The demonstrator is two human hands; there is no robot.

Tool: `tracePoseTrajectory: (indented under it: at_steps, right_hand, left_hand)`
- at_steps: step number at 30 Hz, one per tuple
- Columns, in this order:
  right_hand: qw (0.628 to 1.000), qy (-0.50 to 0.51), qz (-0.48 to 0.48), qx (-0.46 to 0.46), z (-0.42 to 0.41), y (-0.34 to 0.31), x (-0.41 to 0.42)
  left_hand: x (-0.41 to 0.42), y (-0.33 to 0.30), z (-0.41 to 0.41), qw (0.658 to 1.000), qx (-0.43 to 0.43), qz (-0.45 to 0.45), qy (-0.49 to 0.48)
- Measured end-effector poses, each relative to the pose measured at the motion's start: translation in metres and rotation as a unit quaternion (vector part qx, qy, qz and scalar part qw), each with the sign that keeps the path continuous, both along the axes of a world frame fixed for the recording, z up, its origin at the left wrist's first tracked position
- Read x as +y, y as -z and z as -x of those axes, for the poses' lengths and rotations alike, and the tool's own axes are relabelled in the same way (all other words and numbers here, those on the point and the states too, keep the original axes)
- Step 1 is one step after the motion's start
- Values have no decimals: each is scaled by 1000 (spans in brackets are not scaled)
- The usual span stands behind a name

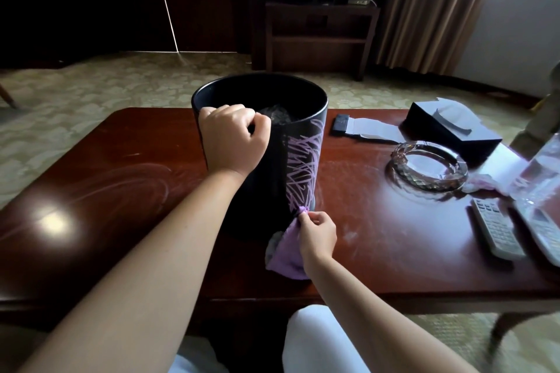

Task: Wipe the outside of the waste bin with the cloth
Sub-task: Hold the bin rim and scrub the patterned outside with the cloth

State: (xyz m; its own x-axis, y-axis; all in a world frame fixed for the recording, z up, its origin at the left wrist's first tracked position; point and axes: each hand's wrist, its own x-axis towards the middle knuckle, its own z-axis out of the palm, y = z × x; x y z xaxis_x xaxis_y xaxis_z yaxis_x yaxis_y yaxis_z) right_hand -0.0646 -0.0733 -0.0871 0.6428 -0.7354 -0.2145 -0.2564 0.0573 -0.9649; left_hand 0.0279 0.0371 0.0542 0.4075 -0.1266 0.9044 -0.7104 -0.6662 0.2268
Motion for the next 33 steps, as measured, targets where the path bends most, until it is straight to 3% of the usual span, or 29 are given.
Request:
tracePoseTrajectory:
  at_steps: [3,7,12,16,22,28,33]
  right_hand:
    - [1000,-4,2,-16,2,-2,1]
    - [998,-11,-38,42,2,3,2]
    - [999,8,-34,-12,1,-6,3]
    - [997,3,-72,29,3,-1,11]
    - [997,26,-46,-62,3,-25,14]
    - [993,32,-107,41,0,-24,22]
    - [997,32,-74,-23,-3,-52,22]
  left_hand:
    - [0,1,-1,1000,0,1,-2]
    - [1,-1,0,1000,1,-2,-2]
    - [0,0,0,1000,-1,-1,-3]
    - [1,-1,0,1000,-3,-2,1]
    - [1,-2,3,1000,-4,-3,3]
    - [3,-4,5,1000,2,-7,1]
    - [6,-3,5,1000,0,-31,5]
